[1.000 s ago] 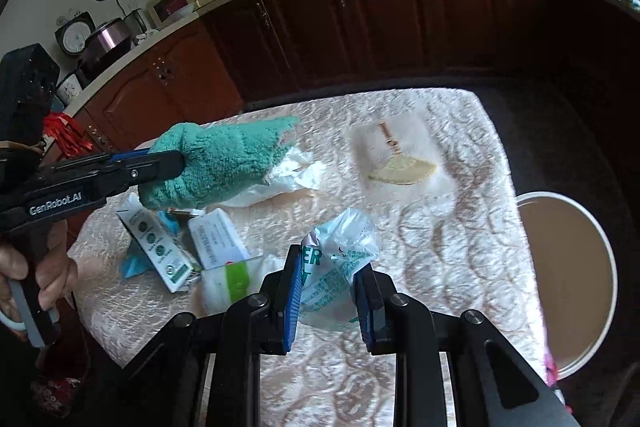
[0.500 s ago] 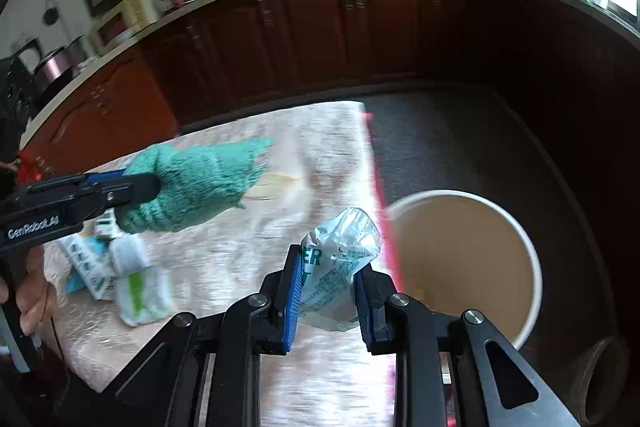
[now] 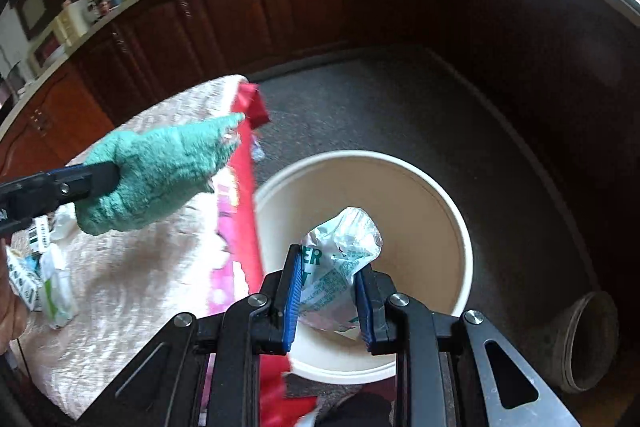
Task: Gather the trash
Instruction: 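Open the left tool to drop the towel while the right tool drops the bag into the bin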
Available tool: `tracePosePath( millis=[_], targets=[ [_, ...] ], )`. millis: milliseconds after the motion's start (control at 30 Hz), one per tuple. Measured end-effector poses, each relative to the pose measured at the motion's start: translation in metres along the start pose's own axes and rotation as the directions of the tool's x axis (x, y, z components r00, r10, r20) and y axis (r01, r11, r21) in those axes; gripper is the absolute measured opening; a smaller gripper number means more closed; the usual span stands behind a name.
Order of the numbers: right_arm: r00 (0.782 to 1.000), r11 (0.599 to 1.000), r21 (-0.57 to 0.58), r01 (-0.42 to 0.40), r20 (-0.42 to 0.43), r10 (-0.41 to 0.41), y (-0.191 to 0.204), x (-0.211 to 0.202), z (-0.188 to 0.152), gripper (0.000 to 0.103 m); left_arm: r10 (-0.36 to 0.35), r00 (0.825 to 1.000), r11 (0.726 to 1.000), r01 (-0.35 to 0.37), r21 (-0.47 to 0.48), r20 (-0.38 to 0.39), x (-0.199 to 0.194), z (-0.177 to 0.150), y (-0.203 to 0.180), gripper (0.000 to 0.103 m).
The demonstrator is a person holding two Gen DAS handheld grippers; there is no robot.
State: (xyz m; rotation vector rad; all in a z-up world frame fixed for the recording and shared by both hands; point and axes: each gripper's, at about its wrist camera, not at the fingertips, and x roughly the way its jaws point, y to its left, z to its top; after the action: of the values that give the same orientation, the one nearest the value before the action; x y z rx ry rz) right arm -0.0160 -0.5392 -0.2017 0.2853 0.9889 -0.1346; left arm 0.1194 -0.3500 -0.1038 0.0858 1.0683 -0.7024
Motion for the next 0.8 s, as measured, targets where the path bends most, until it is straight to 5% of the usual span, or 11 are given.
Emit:
tracePosePath(
  millis=[67,133,300,800],
  targets=[
    [1.000,1.000,0.005,0.026,-0.017,-0.026,-0.005,0.007,-0.001,0.030,-0.024,1.000,1.000,0.024,-0.017,0.002,0.005,0.001,-0.006,0.026],
    [0.999,0.999,0.011,0.045,-0.027,-0.045,-0.008,0.011,-0.003,0.054,-0.043,0.999,0.999,0.043,-0.026,0.002,0.008,0.001,-0.008,0.028],
    [0.998,0.998,0.043,0.043,-0.039,-0.041,-0.015,0.014,-0.010,0.054,-0.094,0.995,0.995,0.093,-0.039,-0.026,0.015,-0.004,-0.008,0.047],
    [1.000,0.999,0.028,0.031,0.000,-0.031,0.002,-0.002,-0.015,0.064,-0.042,0.999,0.997,0.044,-0.058,0.026,-0.018,-0.020,0.020,0.048]
  ],
)
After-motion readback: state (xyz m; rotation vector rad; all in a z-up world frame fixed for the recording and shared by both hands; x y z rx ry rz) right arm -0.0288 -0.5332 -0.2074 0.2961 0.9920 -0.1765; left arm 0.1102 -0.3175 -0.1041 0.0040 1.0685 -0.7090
